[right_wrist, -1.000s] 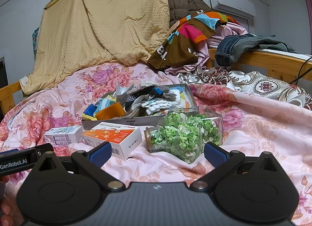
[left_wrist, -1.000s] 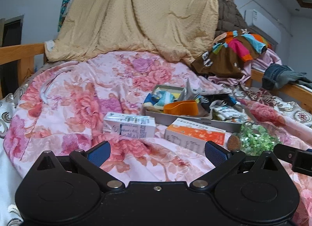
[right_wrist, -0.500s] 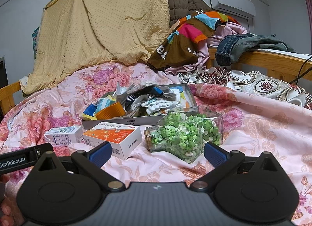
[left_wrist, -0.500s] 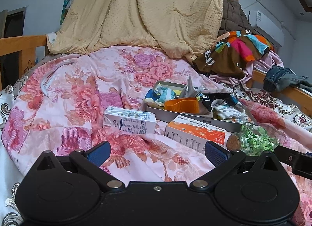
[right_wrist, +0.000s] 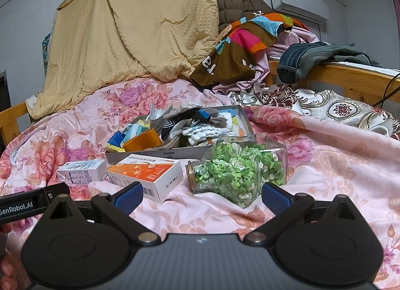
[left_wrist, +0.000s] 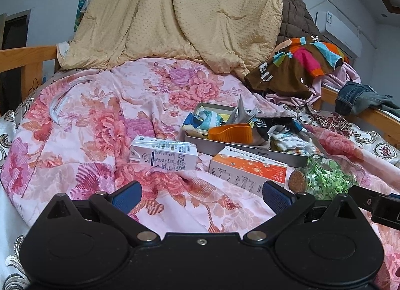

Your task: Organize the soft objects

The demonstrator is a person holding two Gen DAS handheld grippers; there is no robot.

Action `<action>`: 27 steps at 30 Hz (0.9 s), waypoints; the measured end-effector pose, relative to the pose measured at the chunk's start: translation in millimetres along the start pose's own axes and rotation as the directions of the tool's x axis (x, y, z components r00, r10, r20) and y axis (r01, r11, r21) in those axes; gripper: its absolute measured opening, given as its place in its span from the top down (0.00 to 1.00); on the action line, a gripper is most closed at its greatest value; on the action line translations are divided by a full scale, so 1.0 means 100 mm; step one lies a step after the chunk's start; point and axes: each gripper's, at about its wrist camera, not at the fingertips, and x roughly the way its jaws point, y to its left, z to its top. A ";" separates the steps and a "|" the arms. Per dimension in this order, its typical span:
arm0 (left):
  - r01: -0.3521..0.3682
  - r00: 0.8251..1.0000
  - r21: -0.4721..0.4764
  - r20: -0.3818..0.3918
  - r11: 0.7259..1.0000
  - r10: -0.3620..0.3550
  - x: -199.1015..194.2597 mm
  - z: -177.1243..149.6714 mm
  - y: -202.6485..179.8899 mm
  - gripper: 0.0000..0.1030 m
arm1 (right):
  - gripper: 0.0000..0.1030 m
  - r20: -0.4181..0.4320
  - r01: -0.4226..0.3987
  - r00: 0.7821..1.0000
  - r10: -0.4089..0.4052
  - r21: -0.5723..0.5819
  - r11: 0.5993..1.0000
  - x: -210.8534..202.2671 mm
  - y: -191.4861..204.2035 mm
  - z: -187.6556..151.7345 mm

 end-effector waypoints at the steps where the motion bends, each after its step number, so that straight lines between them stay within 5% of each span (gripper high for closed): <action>1: -0.002 1.000 -0.002 0.000 1.000 0.002 0.00 0.00 0.00 0.01 | 0.00 -0.003 -0.001 1.000 0.001 0.001 1.000 0.00 0.00 0.00; 27: -0.016 1.000 -0.002 -0.016 1.000 0.016 0.01 0.00 0.02 0.01 | 0.00 -0.010 -0.001 1.000 0.001 -0.002 1.000 0.02 0.01 -0.01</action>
